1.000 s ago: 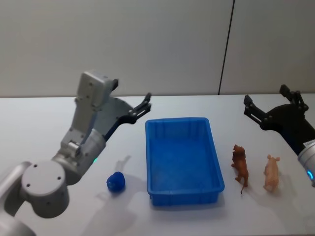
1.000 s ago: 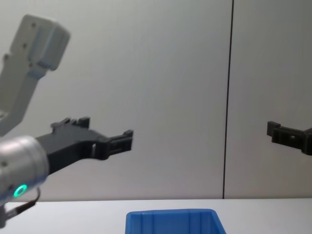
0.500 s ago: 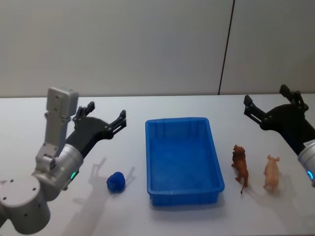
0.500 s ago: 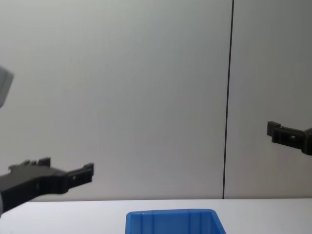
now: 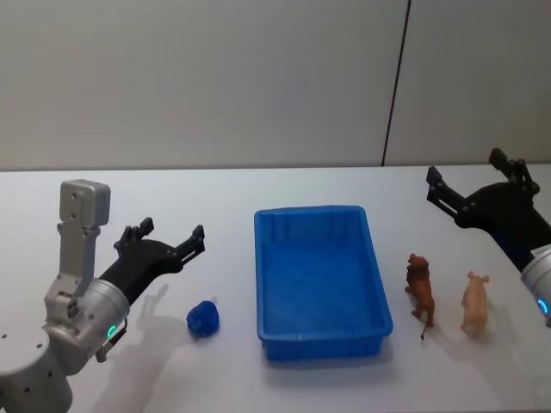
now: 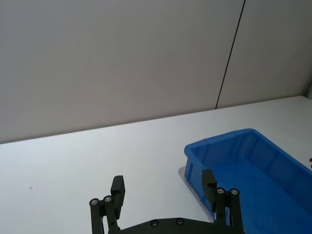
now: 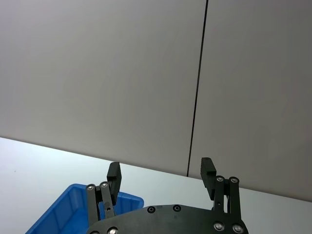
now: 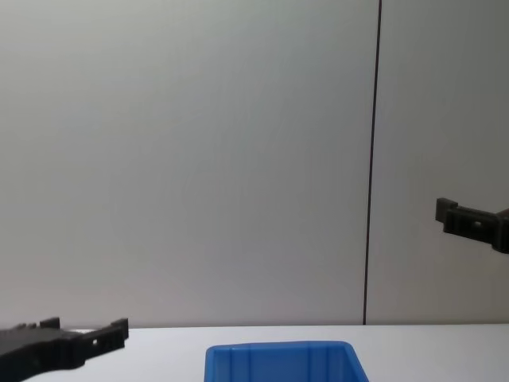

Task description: Pick up the two dolls from the table and place them into the box.

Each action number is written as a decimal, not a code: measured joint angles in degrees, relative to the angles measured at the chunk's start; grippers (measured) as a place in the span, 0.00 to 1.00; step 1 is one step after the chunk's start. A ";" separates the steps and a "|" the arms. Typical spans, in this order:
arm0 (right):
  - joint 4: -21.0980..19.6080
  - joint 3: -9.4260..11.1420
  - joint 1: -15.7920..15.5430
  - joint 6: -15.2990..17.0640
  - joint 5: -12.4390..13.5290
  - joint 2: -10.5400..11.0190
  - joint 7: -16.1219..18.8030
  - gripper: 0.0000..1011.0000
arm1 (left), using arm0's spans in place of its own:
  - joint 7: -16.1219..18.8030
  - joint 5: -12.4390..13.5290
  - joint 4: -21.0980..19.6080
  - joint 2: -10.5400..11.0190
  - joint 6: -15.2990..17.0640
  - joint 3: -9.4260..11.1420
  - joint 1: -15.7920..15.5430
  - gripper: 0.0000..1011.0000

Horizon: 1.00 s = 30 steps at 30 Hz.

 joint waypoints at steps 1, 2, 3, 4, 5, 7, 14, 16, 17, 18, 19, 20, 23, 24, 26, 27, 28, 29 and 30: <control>0.00 0.00 0.00 0.00 0.00 0.00 0.00 0.99 | -0.20 -0.10 0.20 0.02 0.16 -0.04 0.00 0.99; 0.00 0.00 0.00 0.00 0.00 0.00 0.00 0.99 | -0.60 -0.21 0.48 0.05 0.55 -0.08 -0.01 0.99; 0.00 0.00 0.00 0.00 0.00 0.00 0.00 0.99 | -0.82 -0.22 0.61 0.07 0.75 -0.10 -0.02 0.99; 0.00 0.00 0.00 0.00 0.00 0.00 0.00 0.99 | -0.82 -0.22 0.61 0.07 0.75 -0.10 -0.02 0.99; 0.00 0.00 0.00 0.00 0.00 0.00 0.00 0.99 | -1.26 -0.22 0.82 0.11 1.15 -0.13 -0.08 0.99; 0.00 0.00 0.00 0.00 0.00 0.00 0.00 0.99 | -2.03 0.12 1.09 0.20 2.04 -0.18 -0.21 0.99; 0.00 0.00 0.00 0.00 0.00 0.00 0.00 0.99 | -4.36 2.53 1.52 0.61 5.35 -0.25 -0.82 0.99; 0.00 0.00 0.00 0.00 0.00 0.00 0.00 0.99 | -5.05 3.34 1.62 0.72 6.45 -0.26 -0.99 0.99; 0.00 0.00 0.00 0.00 0.00 0.00 0.00 0.99 | -5.29 3.60 1.66 0.77 6.81 -0.26 -1.05 0.99; 0.00 0.00 0.00 0.00 0.00 0.00 0.00 0.99 | -5.53 3.83 1.69 0.81 7.16 -0.26 -1.10 0.99; 0.00 0.00 0.00 0.00 0.00 0.00 0.00 0.99 | -6.09 4.39 1.75 0.86 7.89 -0.26 -1.19 0.99; 0.00 0.00 0.00 0.00 0.00 0.00 0.00 0.99 | -6.30 4.58 1.79 0.89 8.18 -0.25 -1.23 0.99; 0.00 0.00 0.00 0.00 0.00 0.00 0.00 0.99 | -7.08 5.31 2.01 0.95 9.24 -0.17 -1.36 0.99; 0.00 0.00 0.00 0.00 0.00 0.00 0.00 0.99 | -7.25 5.47 2.08 0.95 9.47 -0.15 -1.38 0.99; 0.00 0.00 0.00 0.00 0.00 0.00 0.00 0.99 | -7.83 5.88 2.33 0.95 10.16 -0.04 -1.43 0.99; 0.00 0.00 0.00 0.00 0.00 0.00 0.00 0.99 | -7.99 5.99 2.40 0.95 10.35 -0.02 -1.45 0.99; 0.00 0.00 0.00 0.00 0.00 0.00 0.00 0.99 | -8.35 6.20 2.58 0.93 10.76 0.06 -1.47 0.99; 0.00 0.00 0.00 0.00 0.00 0.00 0.00 0.99 | -8.49 6.29 2.65 0.91 10.91 0.10 -1.48 0.99; 0.00 0.00 0.00 0.00 0.00 0.00 -0.01 0.99 | -8.64 6.39 2.77 0.87 11.07 0.17 -1.48 0.99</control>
